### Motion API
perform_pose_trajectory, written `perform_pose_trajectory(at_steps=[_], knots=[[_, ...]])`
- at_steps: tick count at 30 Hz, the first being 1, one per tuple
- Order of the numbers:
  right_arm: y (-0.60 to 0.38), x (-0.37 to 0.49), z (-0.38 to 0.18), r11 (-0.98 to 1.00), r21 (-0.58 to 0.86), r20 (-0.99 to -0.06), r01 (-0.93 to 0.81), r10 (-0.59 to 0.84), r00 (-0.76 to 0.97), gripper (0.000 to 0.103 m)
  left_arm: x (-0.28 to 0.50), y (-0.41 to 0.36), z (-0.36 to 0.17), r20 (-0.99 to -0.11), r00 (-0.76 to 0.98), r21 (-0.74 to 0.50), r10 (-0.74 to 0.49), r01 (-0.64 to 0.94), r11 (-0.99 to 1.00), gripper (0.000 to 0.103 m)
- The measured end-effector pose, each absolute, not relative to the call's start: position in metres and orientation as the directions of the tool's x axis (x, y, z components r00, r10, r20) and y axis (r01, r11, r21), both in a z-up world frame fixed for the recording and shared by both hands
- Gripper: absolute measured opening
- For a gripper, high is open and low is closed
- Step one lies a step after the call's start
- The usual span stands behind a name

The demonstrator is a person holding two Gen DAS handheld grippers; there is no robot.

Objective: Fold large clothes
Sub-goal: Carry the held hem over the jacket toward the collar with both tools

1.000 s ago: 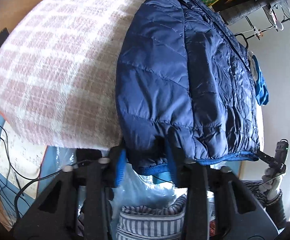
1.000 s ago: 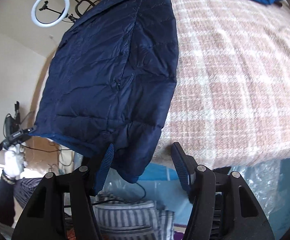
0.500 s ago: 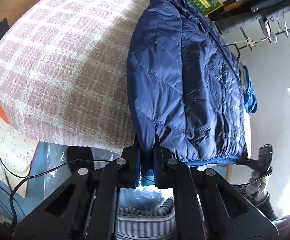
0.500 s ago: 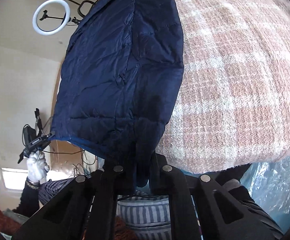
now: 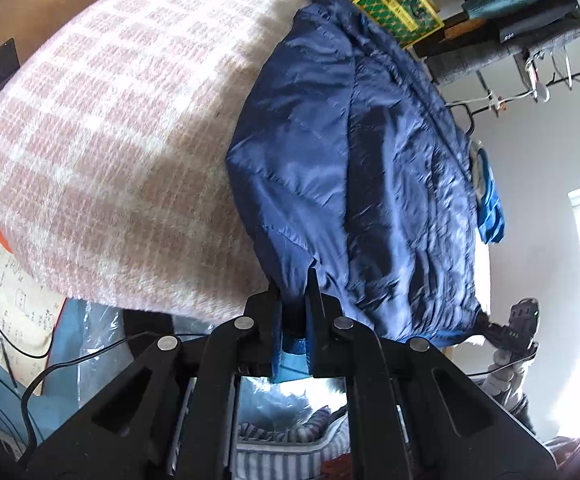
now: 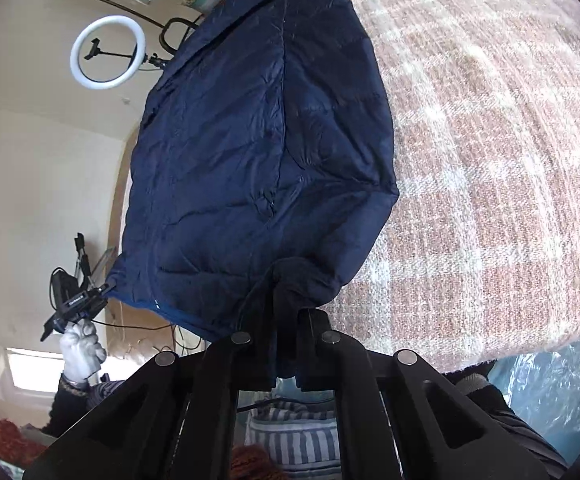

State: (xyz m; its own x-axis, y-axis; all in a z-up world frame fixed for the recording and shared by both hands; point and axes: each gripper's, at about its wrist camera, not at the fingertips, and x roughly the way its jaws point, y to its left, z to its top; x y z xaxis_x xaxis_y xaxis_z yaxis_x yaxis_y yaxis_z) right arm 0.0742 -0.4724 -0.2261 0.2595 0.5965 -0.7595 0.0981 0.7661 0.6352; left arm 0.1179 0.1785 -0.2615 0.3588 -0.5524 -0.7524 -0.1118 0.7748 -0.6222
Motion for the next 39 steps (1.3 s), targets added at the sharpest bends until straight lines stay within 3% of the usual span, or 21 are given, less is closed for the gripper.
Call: perform_pose_trajectory(at_steps=[18, 39], knots=[[-0.497, 0.115, -0.156, 0.736, 0.668, -0.691, 0.106, 0.562, 0.455, 0.003, 0.199, 0.161, -0.189, -0.669, 0.503, -0.659, -0.548, -0.061, 0.749, 0.006], [-0.482, 0.243, -0.070, 0.831, 0.556, -0.661, -0.002, 0.444, 0.605, 0.003, 0.341, 0.143, -0.114, -0.628, 0.624, -0.603, -0.465, -0.012, 0.798, 0.006]])
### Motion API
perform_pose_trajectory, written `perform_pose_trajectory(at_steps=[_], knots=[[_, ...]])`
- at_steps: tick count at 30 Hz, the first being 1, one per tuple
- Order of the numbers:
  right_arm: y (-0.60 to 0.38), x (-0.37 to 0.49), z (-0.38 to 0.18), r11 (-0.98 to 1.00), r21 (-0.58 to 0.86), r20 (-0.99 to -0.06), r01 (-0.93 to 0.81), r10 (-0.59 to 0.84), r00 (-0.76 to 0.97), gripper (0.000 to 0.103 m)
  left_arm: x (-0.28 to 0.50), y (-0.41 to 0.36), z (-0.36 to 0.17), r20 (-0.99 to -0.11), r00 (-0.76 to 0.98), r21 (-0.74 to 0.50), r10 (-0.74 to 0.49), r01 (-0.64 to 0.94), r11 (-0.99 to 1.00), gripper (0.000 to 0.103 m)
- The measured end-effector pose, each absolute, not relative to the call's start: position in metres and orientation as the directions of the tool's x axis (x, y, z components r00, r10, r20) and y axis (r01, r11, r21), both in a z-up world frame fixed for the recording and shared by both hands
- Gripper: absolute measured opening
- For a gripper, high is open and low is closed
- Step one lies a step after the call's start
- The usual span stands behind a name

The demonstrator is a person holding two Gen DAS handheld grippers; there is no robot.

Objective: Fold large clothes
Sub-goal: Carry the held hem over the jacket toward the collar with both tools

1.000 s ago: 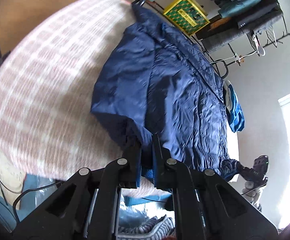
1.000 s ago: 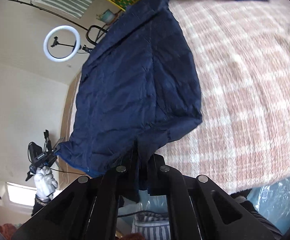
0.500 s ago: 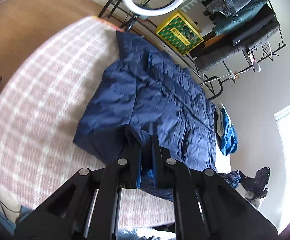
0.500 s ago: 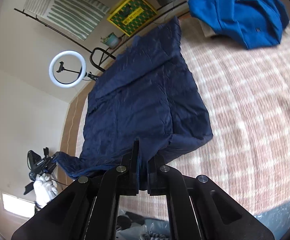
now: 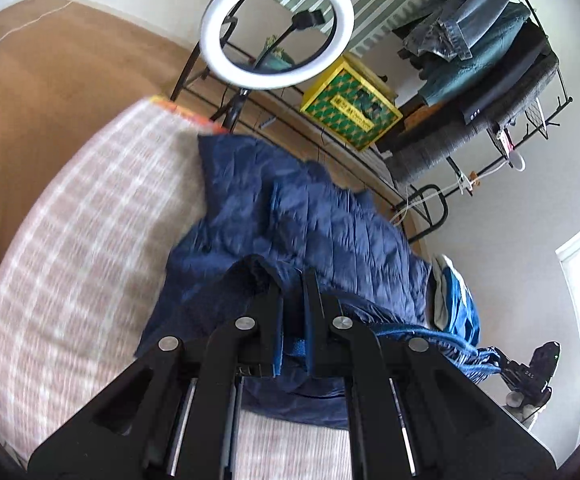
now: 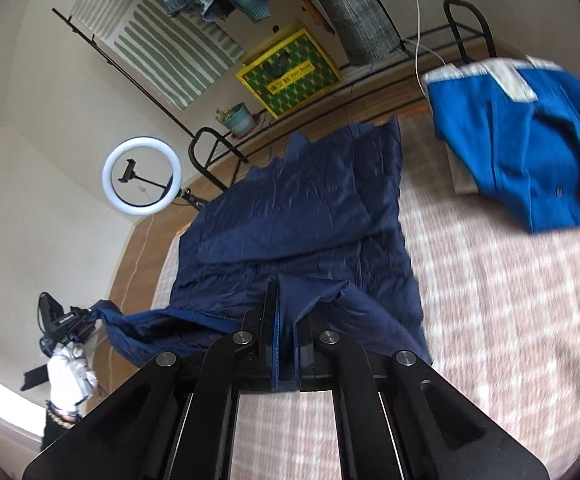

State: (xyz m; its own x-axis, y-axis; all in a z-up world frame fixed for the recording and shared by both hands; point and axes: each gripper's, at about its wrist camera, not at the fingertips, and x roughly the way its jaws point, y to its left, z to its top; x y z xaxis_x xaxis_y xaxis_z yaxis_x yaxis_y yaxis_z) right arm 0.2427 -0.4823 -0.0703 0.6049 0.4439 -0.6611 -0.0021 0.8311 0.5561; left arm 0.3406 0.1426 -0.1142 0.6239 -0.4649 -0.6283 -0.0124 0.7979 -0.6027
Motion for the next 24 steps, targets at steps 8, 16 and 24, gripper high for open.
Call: perform_pose_trajectory(at_steps=[8, 16, 24], knots=[[-0.476, 0.313, -0.058, 0.882, 0.470, -0.669, -0.013, 0.366, 0.647, 0.003, 0.419, 0.127, -0.097, -0.618, 0.666, -0.566, -0.418, -0.007, 0.825, 0.006], [-0.476, 0.386, -0.056, 0.913, 0.407, -0.659, 0.010, 0.286, 0.696, 0.003, 0.492, 0.106, -0.094, -0.603, 0.700, -0.539, -0.384, -0.003, 0.842, 0.006], [-0.478, 0.447, -0.072, 0.936, 0.349, -0.660, 0.043, 0.213, 0.721, 0.003, 0.554, 0.086, -0.117, -0.615, 0.709, -0.508, -0.345, -0.022, 0.861, 0.006]])
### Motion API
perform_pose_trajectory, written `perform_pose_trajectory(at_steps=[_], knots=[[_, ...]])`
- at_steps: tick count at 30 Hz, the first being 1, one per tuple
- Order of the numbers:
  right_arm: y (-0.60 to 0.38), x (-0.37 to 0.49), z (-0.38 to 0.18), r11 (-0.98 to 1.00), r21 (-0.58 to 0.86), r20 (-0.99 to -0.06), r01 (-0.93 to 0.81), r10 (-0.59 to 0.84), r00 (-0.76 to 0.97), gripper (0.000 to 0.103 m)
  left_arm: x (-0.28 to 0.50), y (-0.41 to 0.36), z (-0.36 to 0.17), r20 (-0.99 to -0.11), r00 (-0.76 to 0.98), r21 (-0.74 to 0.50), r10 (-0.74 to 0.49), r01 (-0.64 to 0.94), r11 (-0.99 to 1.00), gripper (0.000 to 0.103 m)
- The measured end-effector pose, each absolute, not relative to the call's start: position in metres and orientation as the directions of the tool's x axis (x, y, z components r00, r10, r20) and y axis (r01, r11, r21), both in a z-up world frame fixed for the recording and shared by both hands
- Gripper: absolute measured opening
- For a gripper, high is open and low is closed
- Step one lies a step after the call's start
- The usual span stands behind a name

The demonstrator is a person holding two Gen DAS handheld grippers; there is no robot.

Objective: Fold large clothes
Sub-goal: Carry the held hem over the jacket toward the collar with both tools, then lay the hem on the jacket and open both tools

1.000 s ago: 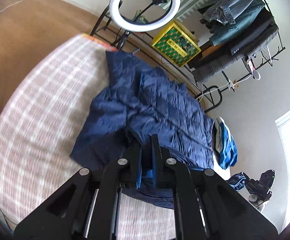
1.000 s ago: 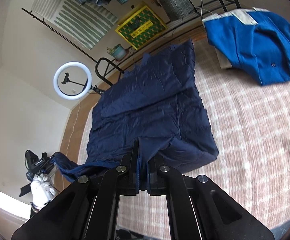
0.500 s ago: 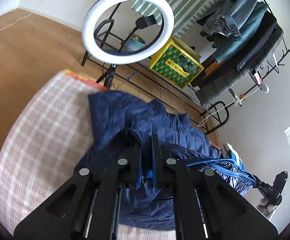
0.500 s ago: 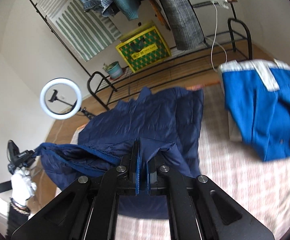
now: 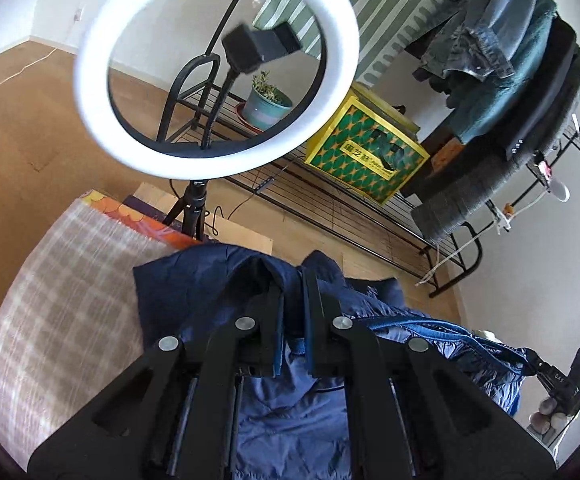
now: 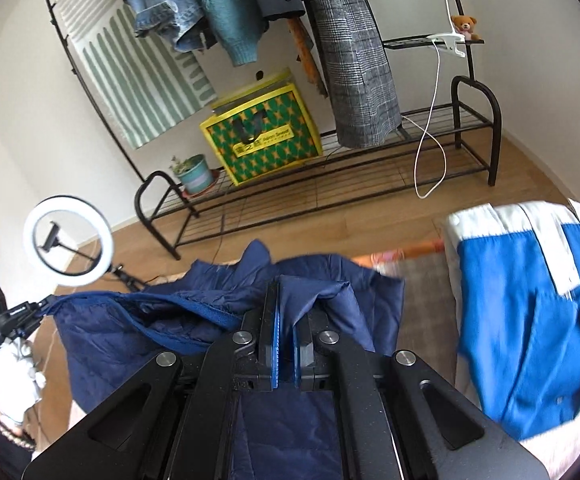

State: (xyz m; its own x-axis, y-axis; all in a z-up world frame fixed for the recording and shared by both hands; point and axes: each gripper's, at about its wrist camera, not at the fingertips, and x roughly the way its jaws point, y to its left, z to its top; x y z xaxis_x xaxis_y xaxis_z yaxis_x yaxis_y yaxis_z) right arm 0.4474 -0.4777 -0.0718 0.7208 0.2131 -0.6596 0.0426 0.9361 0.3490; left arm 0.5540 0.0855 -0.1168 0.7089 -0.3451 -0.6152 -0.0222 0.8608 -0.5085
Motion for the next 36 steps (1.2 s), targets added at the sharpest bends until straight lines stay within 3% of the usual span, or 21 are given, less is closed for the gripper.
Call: perform_pose_trajectory(at_steps=[10, 24, 26, 30, 32, 35, 36], knots=[[-0.479, 0.511, -0.126, 0.948, 0.305, -0.705, 0.093, 0.159, 0.691, 0.003, 0.606, 0.077, -0.167, -0.647, 0.699, -0.483, -0.305, -0.066, 0.873, 0.006], [-0.475, 0.546, -0.185, 0.967, 0.225, -0.767, 0.117, 0.102, 0.633, 0.003, 0.626, 0.050, -0.208, -0.693, 0.693, -0.351, -0.201, -0.080, 0.933, 0.006], [-0.474, 0.549, -0.184, 0.969, 0.221, -0.771, 0.109, 0.105, 0.629, 0.005, 0.625, 0.043, -0.205, -0.694, 0.697, -0.308, -0.177, -0.066, 0.949, 0.015], [-0.475, 0.550, -0.179, 0.965, 0.243, -0.775, 0.095, 0.134, 0.618, 0.015, 0.621, 0.040, -0.194, -0.679, 0.718, -0.273, -0.155, -0.050, 0.961, 0.056], [-0.477, 0.549, -0.179, 0.964, 0.248, -0.776, 0.099, 0.137, 0.616, 0.021, 0.619, 0.045, -0.188, -0.660, 0.733, -0.294, -0.166, -0.049, 0.954, 0.060], [-0.483, 0.543, -0.172, 0.958, 0.262, -0.763, 0.112, 0.135, 0.633, 0.044, 0.613, 0.048, -0.181, -0.654, 0.734, -0.305, -0.184, -0.032, 0.952, 0.060], [-0.484, 0.541, -0.168, 0.959, 0.257, -0.754, 0.115, 0.125, 0.645, 0.047, 0.610, 0.046, -0.180, -0.650, 0.739, -0.286, -0.177, -0.021, 0.958, 0.060]])
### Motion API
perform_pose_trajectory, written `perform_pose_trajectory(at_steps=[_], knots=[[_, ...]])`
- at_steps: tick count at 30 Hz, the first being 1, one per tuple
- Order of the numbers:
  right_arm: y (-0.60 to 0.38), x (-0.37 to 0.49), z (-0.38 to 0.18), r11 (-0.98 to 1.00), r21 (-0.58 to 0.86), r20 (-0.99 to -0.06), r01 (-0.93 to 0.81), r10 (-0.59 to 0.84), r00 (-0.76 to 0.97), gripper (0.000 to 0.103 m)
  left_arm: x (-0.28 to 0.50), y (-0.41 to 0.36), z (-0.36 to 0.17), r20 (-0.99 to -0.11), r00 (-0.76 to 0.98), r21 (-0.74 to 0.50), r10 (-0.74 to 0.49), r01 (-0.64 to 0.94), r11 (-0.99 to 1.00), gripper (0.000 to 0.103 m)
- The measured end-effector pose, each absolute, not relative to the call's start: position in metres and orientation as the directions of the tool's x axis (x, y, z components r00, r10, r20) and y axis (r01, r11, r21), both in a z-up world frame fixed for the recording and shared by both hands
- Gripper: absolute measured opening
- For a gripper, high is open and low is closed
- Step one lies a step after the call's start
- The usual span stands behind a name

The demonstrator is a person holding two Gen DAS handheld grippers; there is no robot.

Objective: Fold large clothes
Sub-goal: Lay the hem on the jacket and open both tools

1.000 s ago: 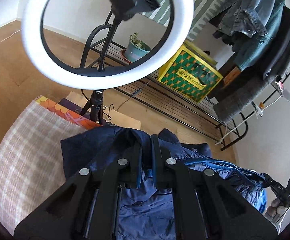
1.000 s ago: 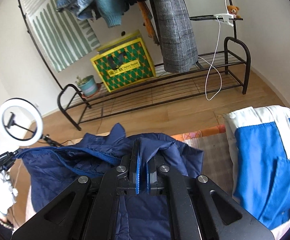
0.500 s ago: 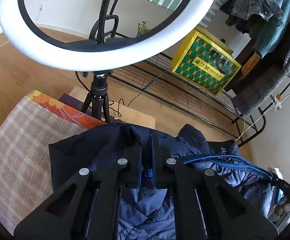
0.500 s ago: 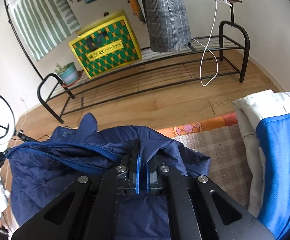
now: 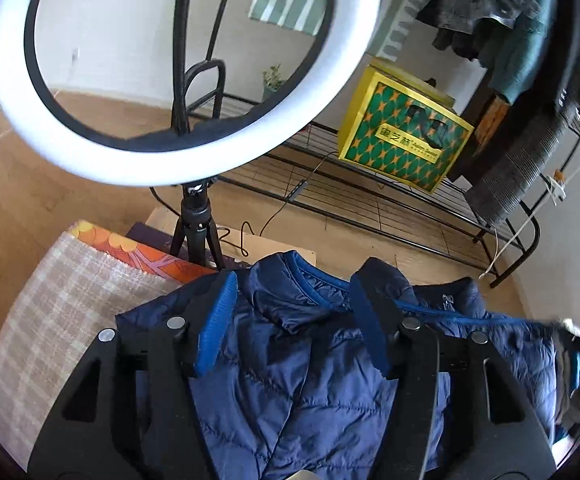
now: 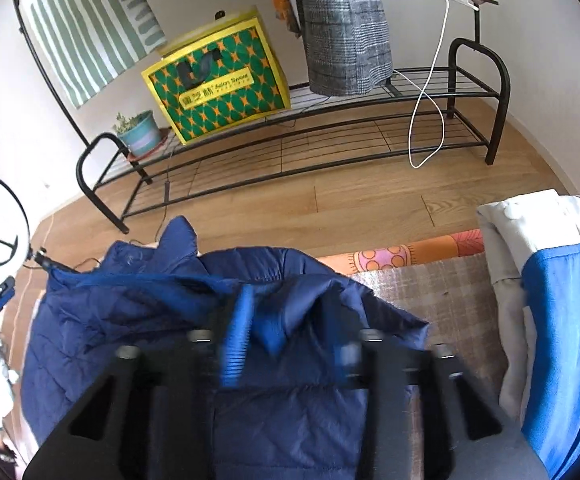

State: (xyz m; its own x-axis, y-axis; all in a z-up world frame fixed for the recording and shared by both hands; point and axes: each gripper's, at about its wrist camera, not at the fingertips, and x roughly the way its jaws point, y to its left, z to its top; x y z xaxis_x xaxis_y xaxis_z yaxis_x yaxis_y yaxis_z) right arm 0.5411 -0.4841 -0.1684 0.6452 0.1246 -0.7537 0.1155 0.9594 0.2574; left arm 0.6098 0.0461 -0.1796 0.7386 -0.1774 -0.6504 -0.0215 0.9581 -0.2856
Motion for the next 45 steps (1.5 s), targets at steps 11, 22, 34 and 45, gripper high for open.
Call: perform_pose_trajectory(at_steps=[11, 22, 34, 45], knots=[[-0.418, 0.521, -0.177, 0.992, 0.047, -0.757, -0.120, 0.114, 0.644, 0.047, 0.582, -0.036, -0.212, -0.715, 0.659, -0.092, -0.232, 0.240, 0.966, 0.060], [-0.414, 0.557, -0.234, 0.995, -0.079, -0.818, -0.062, -0.029, 0.574, 0.048, 0.620, -0.020, -0.275, -0.772, 0.634, -0.054, -0.044, 0.004, 0.999, 0.060], [-0.416, 0.509, -0.196, 0.996, -0.053, -0.796, -0.067, -0.001, 0.605, 0.052, 0.553, -0.084, -0.208, -0.716, 0.669, -0.051, -0.198, 0.233, 0.971, 0.057], [-0.436, 0.455, -0.221, 0.997, 0.028, -0.839, -0.075, 0.064, 0.540, 0.052, 0.561, -0.175, -0.235, -0.768, 0.604, -0.009, -0.215, 0.325, 0.946, 0.057]])
